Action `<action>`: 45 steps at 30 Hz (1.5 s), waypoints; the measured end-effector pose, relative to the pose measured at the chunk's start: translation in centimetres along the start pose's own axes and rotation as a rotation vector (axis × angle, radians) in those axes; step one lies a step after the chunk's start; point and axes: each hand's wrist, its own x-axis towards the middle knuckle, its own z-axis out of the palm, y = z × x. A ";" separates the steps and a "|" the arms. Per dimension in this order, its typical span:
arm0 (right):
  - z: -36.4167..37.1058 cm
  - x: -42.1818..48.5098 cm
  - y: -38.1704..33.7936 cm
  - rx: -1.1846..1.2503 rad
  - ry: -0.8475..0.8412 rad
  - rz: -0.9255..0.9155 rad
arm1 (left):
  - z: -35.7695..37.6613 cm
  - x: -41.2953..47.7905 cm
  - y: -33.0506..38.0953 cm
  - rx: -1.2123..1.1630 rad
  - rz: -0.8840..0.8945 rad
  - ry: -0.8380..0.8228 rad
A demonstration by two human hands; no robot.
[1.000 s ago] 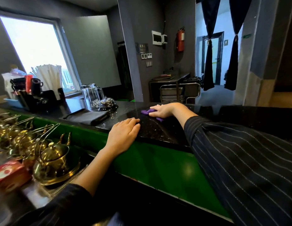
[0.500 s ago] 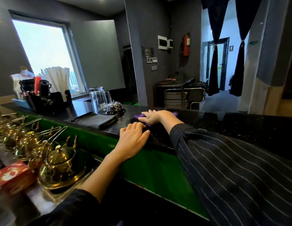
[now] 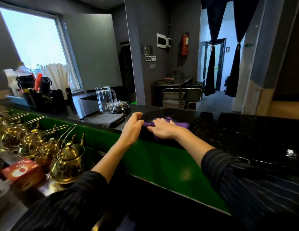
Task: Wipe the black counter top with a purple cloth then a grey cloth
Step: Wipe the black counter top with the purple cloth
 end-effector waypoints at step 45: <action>-0.1 -6.9 2.7 -0.184 0.110 0.113 | 2.7 9.3 0.5 1.044 -0.045 -0.471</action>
